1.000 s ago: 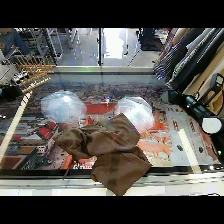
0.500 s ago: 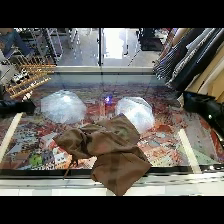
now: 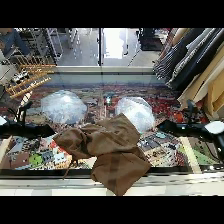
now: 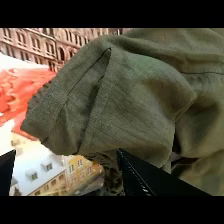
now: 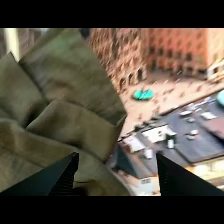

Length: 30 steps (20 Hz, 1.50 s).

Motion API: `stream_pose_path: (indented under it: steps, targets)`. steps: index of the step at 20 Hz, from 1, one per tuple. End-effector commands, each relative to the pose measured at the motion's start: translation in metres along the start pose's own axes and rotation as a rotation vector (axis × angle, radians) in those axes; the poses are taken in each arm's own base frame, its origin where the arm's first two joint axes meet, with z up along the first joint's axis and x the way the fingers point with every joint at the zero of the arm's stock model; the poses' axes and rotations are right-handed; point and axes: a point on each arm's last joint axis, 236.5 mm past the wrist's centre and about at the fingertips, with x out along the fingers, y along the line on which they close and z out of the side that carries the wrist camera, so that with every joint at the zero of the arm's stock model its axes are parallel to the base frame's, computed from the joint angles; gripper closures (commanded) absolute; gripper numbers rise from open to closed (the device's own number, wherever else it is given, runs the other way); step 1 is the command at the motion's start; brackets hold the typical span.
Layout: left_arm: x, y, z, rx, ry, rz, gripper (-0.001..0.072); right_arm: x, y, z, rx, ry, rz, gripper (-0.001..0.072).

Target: Fold the clothes and pants, and hang the long-sleeved shirts on hangers.

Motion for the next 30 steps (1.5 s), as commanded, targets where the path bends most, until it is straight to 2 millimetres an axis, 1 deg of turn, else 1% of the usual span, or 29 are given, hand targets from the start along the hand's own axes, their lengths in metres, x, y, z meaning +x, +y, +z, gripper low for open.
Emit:
stream_pose_path:
  steps: [1, 3, 6, 8, 9, 10, 12, 13, 14, 15, 17, 18, 19, 20, 21, 22, 23, 24, 25, 26, 27, 28, 29, 30]
  targets:
    - [0.03, 0.007, -0.012, 0.01, 0.045, -0.137, -0.0007, 0.056, -0.009, -0.001, 0.12, 0.123, 0.185, 0.0132]
    - [0.049, 0.018, -0.023, 0.041, 0.102, -0.144, -0.0008, 0.084, -0.024, 0.009, 0.137, 0.177, 0.189, 0.0132]
    - [0.071, 0.021, -0.022, 0.025, 0.102, -0.194, -0.0005, 0.121, -0.028, 0.028, 0.068, 0.224, 0.186, 0.0133]
    - [0.08, 0.02, -0.026, 0.022, 0.127, -0.204, 0.0037, 0.149, -0.023, 0.042, 0.006, 0.236, 0.176, 0.014]
    - [0.083, 0.017, -0.029, 0.04, 0.139, -0.214, 0.0128, 0.162, -0.016, 0.047, -0.022, 0.246, 0.181, 0.0144]
    - [0.085, 0.013, -0.03, 0.071, 0.147, -0.221, 0.0191, 0.174, -0.014, 0.05, -0.043, 0.259, 0.175, 0.0144]
    - [0.088, 0.003, -0.033, 0.127, 0.162, -0.236, 0.0273, 0.196, -0.021, 0.051, -0.069, 0.297, 0.127, 0.0144]
    - [0.089, -0.001, -0.035, 0.15, 0.17, -0.245, 0.0443, 0.203, -0.019, 0.049, -0.085, 0.32, 0.13, 0.0144]
    - [0.09, -0.006, -0.037, 0.171, 0.179, -0.254, 0.0633, 0.208, -0.015, 0.044, -0.101, 0.347, 0.146, 0.0144]
    - [0.09, -0.009, -0.039, 0.174, 0.189, -0.264, 0.0695, 0.214, -0.011, 0.035, -0.115, 0.386, 0.16, 0.0144]
    - [0.087, -0.013, -0.044, 0.175, 0.209, -0.284, 0.0695, 0.221, 0.002, 0.014, -0.186, 0.461, 0.208, 0.0154]
    - [0.083, -0.014, -0.045, 0.173, 0.213, -0.294, 0.0696, 0.222, 0.012, 0.002, -0.242, 0.496, 0.234, 0.0266]
    - [0.077, -0.015, -0.045, 0.176, 0.209, -0.298, 0.0696, 0.224, 0.021, -0.005, -0.276, 0.515, 0.247, 0.0329]
    - [0.069, -0.016, -0.041, 0.181, 0.196, -0.295, 0.0696, 0.227, 0.028, -0.01, -0.295, 0.526, 0.248, 0.0364]
    - [0.059, -0.018, -0.035, 0.195, 0.173, -0.29, 0.0696, 0.229, 0.031, -0.01, -0.298, 0.529, 0.233, 0.0547]
    - [0.046, -0.02, -0.026, 0.206, 0.146, -0.28, 0.0696, 0.227, 0.033, -0.009, -0.287, 0.536, 0.225, 0.0612]
    - [0.029, -0.022, -0.015, 0.224, 0.112, -0.268, 0.0696, 0.222, 0.037, -0.006, -0.279, 0.543, 0.227, 0.0694]
    - [0.008, -0.025, -0.001, 0.248, 0.071, -0.251, 0.0696, 0.214, 0.039, 0.002, -0.268, 0.535, 0.217, 0.0697]
    - [-0.015, -0.027, 0.013, 0.26, 0.029, -0.231, 0.0696, 0.2, 0.042, 0.016, -0.272, 0.506, 0.195, 0.0698]
    - [-0.043, -0.03, 0.029, 0.263, -0.022, -0.201, 0.0696, 0.178, 0.044, 0.036, -0.281, 0.454, 0.156, 0.0698]
    - [-0.075, -0.032, 0.046, 0.27, -0.087, -0.16, 0.0696, 0.15, 0.049, 0.058, -0.298, 0.388, 0.12, 0.0698]
    - [-0.107, -0.034, 0.062, 0.273, -0.16, -0.111, 0.0696, 0.111, 0.057, 0.082, -0.313, 0.303, 0.084, 0.0698]
    - [-0.143, -0.037, 0.076, 0.273, -0.239, -0.058, 0.0696, 0.067, 0.067, 0.101, -0.331, 0.216, 0.054, 0.0698]
    - [-0.184, -0.045, 0.09, 0.267, -0.338, -0.004, 0.0696, 0.019, 0.079, 0.116, -0.357, 0.119, 0.025, 0.0698]
